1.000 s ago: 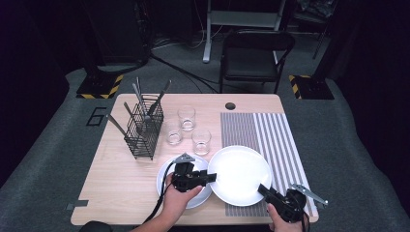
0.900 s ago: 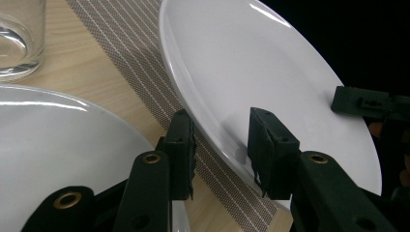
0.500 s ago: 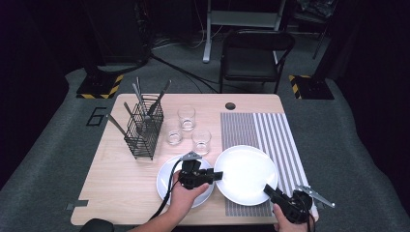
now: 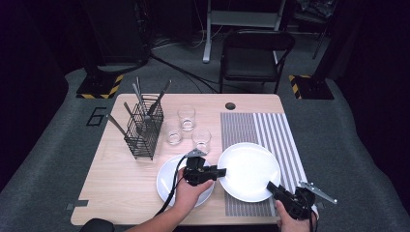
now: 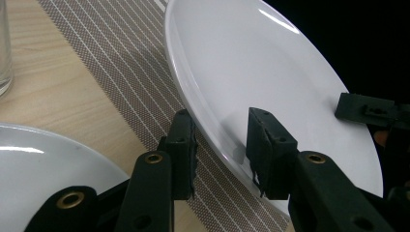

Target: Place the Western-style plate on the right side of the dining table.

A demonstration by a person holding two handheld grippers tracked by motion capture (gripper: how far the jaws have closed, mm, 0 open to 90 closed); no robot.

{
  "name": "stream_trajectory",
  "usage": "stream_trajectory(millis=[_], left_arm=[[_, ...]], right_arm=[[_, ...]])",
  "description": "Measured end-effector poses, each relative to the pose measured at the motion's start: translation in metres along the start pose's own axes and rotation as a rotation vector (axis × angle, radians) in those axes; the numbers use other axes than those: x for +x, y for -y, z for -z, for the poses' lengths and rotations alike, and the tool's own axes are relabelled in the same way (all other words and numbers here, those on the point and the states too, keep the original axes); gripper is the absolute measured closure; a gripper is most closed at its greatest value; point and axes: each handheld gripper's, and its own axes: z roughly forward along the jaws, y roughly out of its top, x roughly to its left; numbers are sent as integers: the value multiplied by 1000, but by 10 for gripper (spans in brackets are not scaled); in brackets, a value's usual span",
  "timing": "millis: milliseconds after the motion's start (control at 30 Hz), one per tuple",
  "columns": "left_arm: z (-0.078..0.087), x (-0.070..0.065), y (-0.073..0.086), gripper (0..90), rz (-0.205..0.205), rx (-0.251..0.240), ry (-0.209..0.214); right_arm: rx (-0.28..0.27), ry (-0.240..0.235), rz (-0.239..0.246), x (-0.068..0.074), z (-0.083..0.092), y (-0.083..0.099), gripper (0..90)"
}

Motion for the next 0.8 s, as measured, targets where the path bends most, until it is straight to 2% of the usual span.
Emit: stream_trajectory(millis=[100, 467, 800], left_arm=[[-3, -1, -2, 639, -6, 1, 0], [-10, -2, -10, 638, -9, -6, 5], [-16, 3, -19, 639, -3, -9, 9]], right_arm=[[-1, 4, -9, -2, -1, -1, 648], [-13, 11, 6, -5, -1, -11, 648], [-10, 6, 15, -8, -6, -21, 643]])
